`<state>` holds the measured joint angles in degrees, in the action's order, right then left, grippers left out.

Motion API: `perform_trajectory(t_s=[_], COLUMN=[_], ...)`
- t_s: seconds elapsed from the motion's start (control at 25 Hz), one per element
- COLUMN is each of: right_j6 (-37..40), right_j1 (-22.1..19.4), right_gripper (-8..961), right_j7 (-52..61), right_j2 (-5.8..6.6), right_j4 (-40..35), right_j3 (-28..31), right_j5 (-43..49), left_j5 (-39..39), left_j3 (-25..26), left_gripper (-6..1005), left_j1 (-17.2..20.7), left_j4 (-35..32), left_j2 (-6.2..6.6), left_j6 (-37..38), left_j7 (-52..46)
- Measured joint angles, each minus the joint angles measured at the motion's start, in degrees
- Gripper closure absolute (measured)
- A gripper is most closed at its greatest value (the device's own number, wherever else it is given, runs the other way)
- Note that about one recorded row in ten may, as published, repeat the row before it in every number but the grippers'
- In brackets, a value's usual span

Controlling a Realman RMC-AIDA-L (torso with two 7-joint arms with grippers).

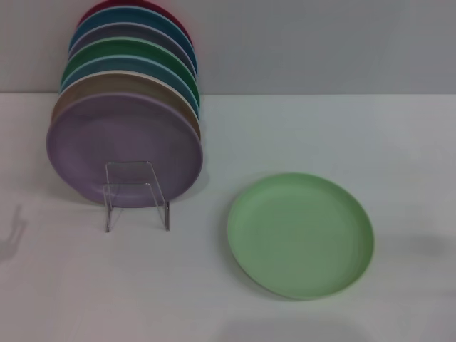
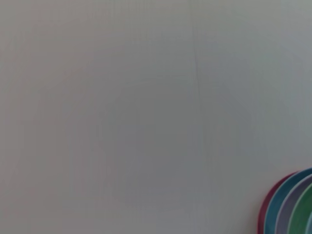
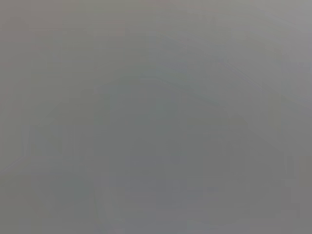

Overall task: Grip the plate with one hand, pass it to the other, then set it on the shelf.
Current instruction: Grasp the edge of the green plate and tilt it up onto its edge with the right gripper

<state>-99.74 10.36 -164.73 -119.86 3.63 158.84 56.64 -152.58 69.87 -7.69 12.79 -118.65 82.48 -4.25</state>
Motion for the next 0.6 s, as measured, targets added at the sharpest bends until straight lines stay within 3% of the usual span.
perform_trajectory(t_s=[0.28,0.6], right_j6=[1.8,4.9], right_j1=[-3.2,-3.8], right_gripper=[136,137], right_j7=[0.0,-0.3], right_j2=[-0.04,-0.02], right_j4=[-0.4,-2.1], right_j3=[-0.3,-2.4], right_j5=[-1.5,-1.6], left_j5=[0.0,0.7], left_j3=[1.5,1.6], left_gripper=[189,190], left_j1=[0.4,-0.3], left_j4=[0.2,-0.3], left_j2=[-0.16,-0.39], left_j6=[1.6,0.6], left_j7=[0.0,0.0])
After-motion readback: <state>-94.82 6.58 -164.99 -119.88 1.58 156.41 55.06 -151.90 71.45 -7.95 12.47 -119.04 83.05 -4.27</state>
